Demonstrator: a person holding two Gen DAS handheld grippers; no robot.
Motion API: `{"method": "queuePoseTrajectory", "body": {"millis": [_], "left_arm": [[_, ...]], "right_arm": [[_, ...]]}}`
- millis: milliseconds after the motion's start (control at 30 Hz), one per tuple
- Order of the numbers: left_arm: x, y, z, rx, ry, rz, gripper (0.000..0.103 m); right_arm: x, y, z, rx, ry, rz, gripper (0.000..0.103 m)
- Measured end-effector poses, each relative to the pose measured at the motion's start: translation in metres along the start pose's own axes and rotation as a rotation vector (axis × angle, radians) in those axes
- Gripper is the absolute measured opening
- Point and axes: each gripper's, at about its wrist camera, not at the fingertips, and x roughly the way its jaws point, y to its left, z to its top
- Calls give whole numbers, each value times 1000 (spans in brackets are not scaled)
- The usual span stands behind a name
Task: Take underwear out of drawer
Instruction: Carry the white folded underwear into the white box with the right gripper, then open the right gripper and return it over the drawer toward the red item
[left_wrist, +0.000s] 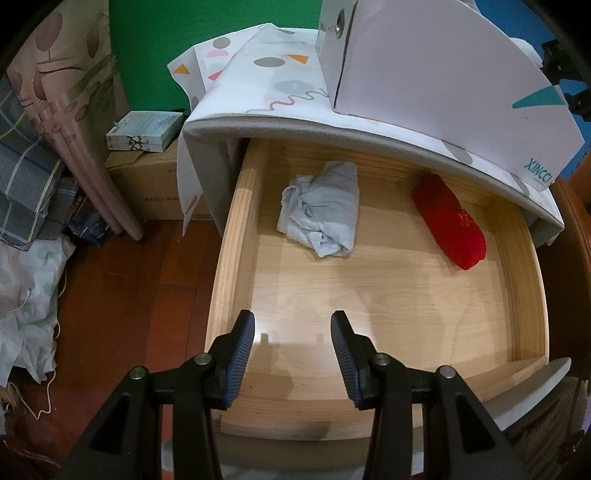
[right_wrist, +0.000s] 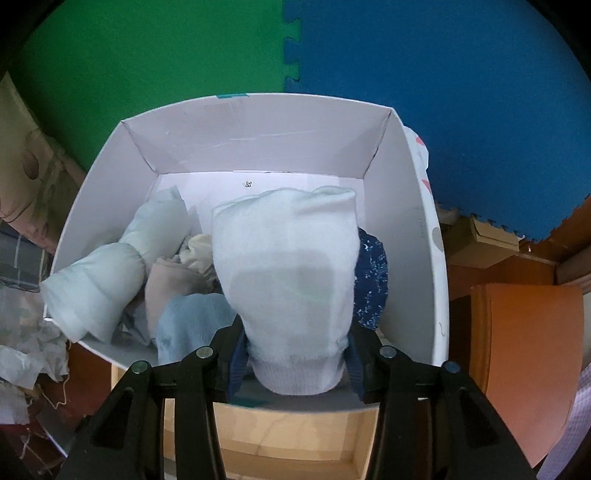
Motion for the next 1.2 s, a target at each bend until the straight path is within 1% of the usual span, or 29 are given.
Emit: {"method": "queuePoseTrajectory", "body": {"millis": [133, 233, 267, 300, 400, 633, 767, 967, 1067, 1200], "left_arm": [[1, 1, -1, 6, 1, 3, 44], [2, 1, -1, 2, 9, 0, 44], [2, 2, -1, 0, 11, 4, 44], [2, 2, -1, 0, 11, 5, 44], [3, 1, -1, 0, 11, 8, 44], [5, 0, -1, 10, 17, 16, 44], [5, -1, -2, 11, 19, 22, 44], [5, -2, -4, 20, 13, 28, 44], [6, -1, -4, 22, 13, 33, 44], [4, 0, -5, 20, 10, 34, 44]], "right_arm": [[4, 1, 0, -2, -2, -6, 48], [6, 1, 0, -8, -3, -12, 58], [5, 1, 0, -10, -5, -16, 63], [5, 1, 0, -13, -7, -20, 64], [-2, -3, 0, 1, -16, 0, 64], [-34, -8, -11, 7, -62, 28, 66], [-52, -10, -27, -12, -81, 53, 66], [-69, -12, -63, -28, -87, 88, 66], [-66, -12, -84, -41, -70, 105, 66], [-43, -6, -117, -72, -22, 108, 66]]}}
